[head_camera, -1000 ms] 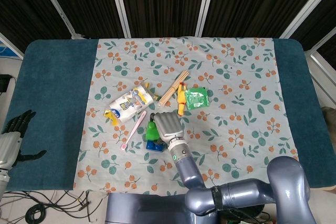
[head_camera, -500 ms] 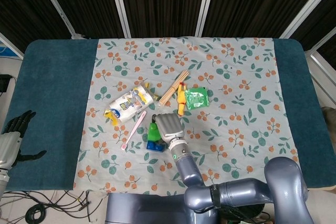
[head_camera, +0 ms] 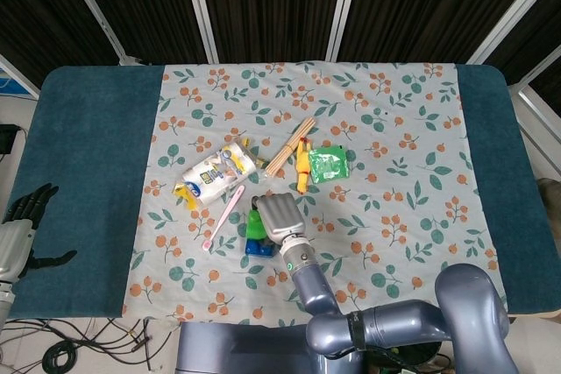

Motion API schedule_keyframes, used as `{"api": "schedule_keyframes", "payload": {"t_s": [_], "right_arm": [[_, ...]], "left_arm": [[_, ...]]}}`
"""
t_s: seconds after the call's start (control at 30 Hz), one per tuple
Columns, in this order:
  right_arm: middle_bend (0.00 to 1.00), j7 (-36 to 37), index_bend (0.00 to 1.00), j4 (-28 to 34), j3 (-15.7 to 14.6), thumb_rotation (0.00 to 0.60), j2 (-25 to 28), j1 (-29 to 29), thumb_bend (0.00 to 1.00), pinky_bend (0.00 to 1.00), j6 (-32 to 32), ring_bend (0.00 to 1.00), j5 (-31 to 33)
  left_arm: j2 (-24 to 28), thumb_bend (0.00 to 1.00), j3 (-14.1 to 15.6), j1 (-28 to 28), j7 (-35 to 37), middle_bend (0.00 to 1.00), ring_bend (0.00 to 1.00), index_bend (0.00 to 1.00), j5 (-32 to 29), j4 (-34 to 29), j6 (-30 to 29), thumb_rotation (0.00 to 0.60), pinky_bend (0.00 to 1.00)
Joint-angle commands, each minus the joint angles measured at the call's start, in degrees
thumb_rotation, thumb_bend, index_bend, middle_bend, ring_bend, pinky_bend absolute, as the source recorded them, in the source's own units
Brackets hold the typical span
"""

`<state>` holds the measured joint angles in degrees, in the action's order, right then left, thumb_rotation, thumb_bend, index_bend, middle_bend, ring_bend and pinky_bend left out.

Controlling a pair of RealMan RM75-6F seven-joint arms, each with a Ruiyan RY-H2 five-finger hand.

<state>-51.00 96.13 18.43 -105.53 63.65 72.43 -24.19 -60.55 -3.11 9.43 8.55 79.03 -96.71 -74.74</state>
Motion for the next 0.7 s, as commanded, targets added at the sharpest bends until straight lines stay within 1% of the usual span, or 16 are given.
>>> {"api": "schedule_keyframes", "payload": {"t_s": [0.03, 0.4, 0.53, 0.57, 0.63, 0.67, 0.7], "right_arm": [[0.59, -0.20, 0.62, -0.38, -0.33, 0.600, -0.42, -0.01, 0.42, 0.63, -0.18, 0.56, -0.27], [0.59, -1.29, 0.62, -1.47, -1.52, 0.600, -1.27, -0.18, 0.42, 0.63, -0.64, 0.56, -1.33], [0.57, -1.26, 0.62, -1.36, -1.35, 0.600, -1.35, -0.44, 0.42, 0.63, -0.62, 0.56, -1.47], [0.56, -1.27, 0.60, -1.28, -1.33, 0.600, -1.32, -0.51, 0.42, 0.63, -0.64, 0.55, -1.50], [0.51, -1.20, 0.52, -1.01, -1.31, 0.600, -1.14, -0.71, 0.41, 0.59, -0.62, 0.52, -1.83], [0.47, -1.11, 0.45, -0.85, -1.29, 0.600, -1.04, -0.83, 0.40, 0.54, -0.61, 0.50, -1.97], [0.43, -1.03, 0.40, -0.66, -1.22, 0.600, -0.91, -0.94, 0.38, 0.48, -0.60, 0.46, -2.05]], "left_arm": [[0.00, 0.00, -0.01, -0.01, -0.02, 0.00, 0.00, 0.00, -0.03, 0.00, -0.02, 0.600, 0.00], [0.01, 0.00, -0.08, 0.00, 0.15, 0.00, 0.00, 0.00, -0.17, 0.01, 0.02, 0.600, 0.00], [0.02, 0.00, -0.08, 0.01, 0.04, 0.00, 0.00, 0.00, -0.18, 0.02, 0.03, 0.600, 0.00], [0.02, 0.00, -0.08, 0.00, 0.00, 0.00, 0.00, 0.00, -0.19, 0.04, 0.02, 0.600, 0.00], [0.03, 0.00, -0.07, -0.01, -0.07, 0.00, 0.00, 0.00, -0.28, 0.02, 0.07, 0.600, 0.00], [0.04, 0.00, -0.09, -0.01, -0.07, 0.00, 0.00, 0.00, -0.31, -0.01, 0.07, 0.600, 0.00], [0.02, 0.00, -0.15, -0.01, -0.02, 0.00, 0.00, 0.00, -0.31, -0.01, -0.01, 0.600, 0.00]]}}
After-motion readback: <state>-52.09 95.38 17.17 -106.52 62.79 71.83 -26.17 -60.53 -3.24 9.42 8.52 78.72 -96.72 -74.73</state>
